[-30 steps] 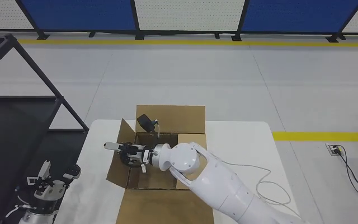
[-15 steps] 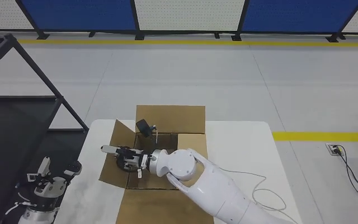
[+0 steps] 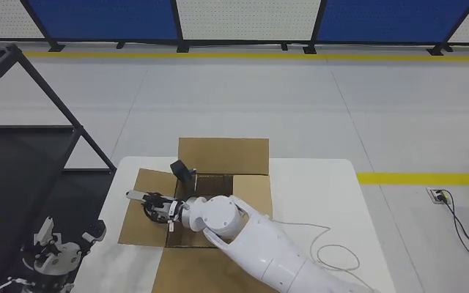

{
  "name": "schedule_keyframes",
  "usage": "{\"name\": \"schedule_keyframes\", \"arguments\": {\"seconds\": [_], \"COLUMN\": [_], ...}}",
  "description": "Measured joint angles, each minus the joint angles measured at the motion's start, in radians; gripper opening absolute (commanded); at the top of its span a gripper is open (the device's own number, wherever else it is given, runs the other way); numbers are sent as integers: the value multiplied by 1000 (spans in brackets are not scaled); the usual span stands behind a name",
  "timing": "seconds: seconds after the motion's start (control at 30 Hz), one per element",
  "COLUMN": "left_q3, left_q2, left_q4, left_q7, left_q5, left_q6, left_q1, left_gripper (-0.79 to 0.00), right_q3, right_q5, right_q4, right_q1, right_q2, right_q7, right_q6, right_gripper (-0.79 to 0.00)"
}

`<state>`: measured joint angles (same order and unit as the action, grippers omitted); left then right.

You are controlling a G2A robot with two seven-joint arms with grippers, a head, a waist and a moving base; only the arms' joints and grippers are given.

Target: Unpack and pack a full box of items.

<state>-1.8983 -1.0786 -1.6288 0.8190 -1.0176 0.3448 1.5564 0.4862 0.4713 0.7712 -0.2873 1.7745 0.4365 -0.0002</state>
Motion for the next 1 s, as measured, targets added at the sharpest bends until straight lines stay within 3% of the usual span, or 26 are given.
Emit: {"name": "schedule_keyframes", "arguments": {"seconds": [0.2,0.43,0.73,1.0], "left_q3": [38,94,135,155], "left_q2": [0,-5,-11,-10], "left_q4": [14,39,55,59], "left_q7": [-1,-76,-119,-130], "left_q5": [107,255,339,417], "left_q6": [-28,14,18,-13], "left_q1": [-21,-51,-67,-78], "left_gripper": [0,0,0,0], "right_q3": [13,43,154,264], "right_q5": [-14,-61,-185,-301], "right_q4": [-47,-40,80,257], "right_q1": [7,-8,-87,-203], "right_q2": [27,33,-29,-91], "right_q7": [-3,-21,11,26], "right_q6": [-25,-84,-286,-260], "right_gripper": [0,0,0,0]}}
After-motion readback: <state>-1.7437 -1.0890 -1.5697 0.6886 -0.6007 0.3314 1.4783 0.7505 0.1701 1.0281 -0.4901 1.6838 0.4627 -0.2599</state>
